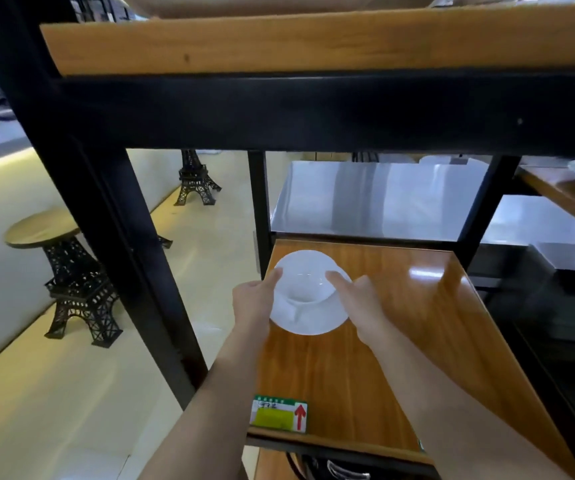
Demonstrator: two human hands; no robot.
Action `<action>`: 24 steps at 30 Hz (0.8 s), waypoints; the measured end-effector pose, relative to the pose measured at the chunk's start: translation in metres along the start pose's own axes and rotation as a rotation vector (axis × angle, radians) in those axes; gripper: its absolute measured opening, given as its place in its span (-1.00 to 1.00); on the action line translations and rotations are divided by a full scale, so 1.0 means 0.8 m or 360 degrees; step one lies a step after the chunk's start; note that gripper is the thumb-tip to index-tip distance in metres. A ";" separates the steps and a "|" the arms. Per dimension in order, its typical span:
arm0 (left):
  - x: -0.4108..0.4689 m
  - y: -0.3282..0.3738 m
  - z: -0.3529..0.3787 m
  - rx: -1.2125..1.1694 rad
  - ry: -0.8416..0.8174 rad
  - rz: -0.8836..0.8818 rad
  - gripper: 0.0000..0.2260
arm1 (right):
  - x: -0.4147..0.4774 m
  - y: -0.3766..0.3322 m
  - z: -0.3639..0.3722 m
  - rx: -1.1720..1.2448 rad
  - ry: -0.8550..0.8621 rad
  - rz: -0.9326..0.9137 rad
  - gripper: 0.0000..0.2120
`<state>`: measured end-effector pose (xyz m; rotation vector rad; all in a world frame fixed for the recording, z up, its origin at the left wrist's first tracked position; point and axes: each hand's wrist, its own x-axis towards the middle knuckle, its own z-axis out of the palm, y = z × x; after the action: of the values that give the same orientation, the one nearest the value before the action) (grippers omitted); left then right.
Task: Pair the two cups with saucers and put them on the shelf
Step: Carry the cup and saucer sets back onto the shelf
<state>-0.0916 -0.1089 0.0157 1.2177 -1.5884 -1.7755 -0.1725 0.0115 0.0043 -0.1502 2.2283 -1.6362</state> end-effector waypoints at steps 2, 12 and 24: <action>0.007 -0.005 -0.002 0.0032 0.0016 -0.0043 -0.63 | 0.005 0.005 0.007 -0.0019 -0.0038 0.0051 -0.43; 0.019 -0.014 0.001 -0.0018 0.0044 -0.0285 -0.63 | 0.013 0.014 0.025 -0.0195 -0.0012 0.0140 -0.52; 0.016 -0.021 0.008 0.0663 0.0193 -0.0119 -0.24 | -0.005 0.008 0.000 -0.0492 0.0302 0.0028 -0.20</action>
<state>-0.0995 -0.1121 -0.0043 1.5566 -1.9209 -1.4197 -0.1680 0.0149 -0.0005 -0.0570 2.6094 -1.3356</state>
